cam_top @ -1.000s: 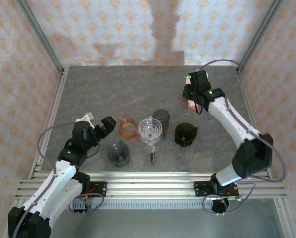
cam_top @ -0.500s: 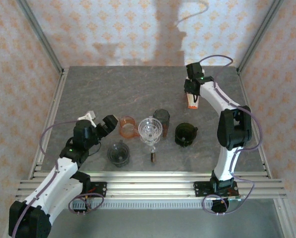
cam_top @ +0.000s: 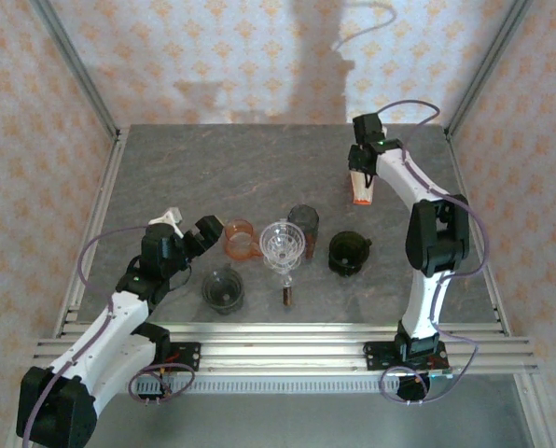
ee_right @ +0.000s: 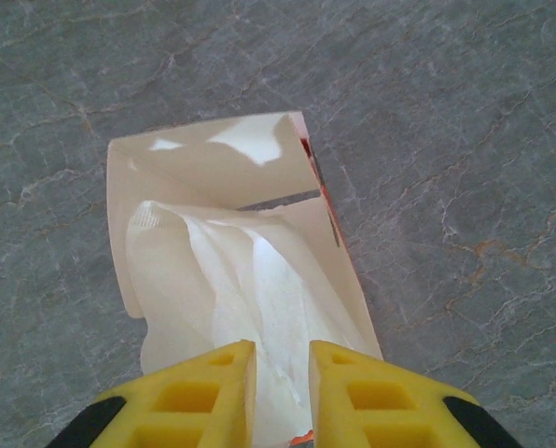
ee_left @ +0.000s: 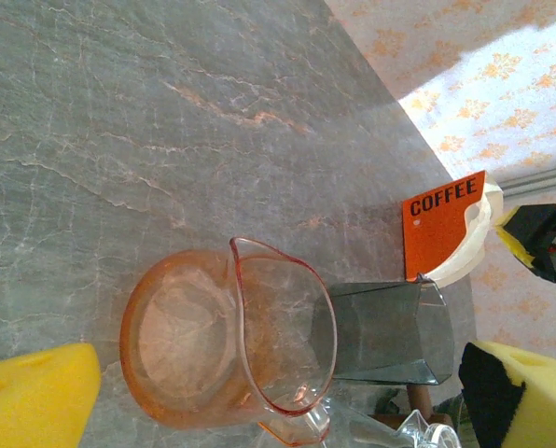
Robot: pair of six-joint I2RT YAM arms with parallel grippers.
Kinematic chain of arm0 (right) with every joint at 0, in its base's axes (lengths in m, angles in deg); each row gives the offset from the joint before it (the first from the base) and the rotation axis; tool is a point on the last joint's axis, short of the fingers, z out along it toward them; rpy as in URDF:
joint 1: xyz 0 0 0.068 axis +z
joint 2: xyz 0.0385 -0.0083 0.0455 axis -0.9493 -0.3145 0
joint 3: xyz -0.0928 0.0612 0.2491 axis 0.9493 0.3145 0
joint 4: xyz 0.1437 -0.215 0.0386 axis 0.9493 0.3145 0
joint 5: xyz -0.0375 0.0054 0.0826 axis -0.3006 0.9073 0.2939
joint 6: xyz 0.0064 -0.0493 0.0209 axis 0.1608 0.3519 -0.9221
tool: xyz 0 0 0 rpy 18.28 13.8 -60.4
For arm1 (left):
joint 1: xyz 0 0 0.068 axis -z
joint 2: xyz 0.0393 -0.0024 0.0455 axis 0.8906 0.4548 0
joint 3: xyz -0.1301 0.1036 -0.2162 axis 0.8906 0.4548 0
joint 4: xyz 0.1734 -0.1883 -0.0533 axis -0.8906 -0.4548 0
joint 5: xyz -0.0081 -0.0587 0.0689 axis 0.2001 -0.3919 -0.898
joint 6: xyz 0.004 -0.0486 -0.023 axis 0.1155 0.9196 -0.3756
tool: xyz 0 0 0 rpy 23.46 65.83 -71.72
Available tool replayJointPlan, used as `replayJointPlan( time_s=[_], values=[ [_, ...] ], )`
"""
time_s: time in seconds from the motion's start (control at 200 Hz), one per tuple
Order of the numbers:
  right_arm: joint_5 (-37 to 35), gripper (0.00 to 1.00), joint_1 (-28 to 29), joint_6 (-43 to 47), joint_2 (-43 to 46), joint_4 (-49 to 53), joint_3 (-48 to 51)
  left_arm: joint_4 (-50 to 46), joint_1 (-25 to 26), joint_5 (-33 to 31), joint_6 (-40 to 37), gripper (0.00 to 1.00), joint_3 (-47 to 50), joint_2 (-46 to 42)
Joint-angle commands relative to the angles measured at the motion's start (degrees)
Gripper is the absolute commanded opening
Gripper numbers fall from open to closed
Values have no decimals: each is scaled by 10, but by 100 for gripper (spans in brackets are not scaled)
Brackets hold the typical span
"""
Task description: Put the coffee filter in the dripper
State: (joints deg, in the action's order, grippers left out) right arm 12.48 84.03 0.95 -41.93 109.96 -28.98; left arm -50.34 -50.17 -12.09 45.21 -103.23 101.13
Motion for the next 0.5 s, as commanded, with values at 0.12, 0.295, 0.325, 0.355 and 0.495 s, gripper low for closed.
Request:
replayJointPlan(
  time_s=[0.12, 0.295, 0.325, 0.355, 0.495],
  values=[
    [7, 21, -1, 10, -11, 15, -22, 27, 3, 7, -2, 100, 6, 12],
    [8, 17, -1, 14, -18, 17, -28, 31, 3, 8, 1, 100, 6, 17],
    [9, 16, -2, 15, -19, 19, -29, 32, 3, 8, 2, 99, 6, 17],
    [8, 15, -2, 15, -21, 19, -30, 30, 4, 8, 1, 100, 6, 17],
    [9, 12, -1, 19, -21, 20, -30, 31, 4, 7, 0, 100, 6, 17]
  ],
)
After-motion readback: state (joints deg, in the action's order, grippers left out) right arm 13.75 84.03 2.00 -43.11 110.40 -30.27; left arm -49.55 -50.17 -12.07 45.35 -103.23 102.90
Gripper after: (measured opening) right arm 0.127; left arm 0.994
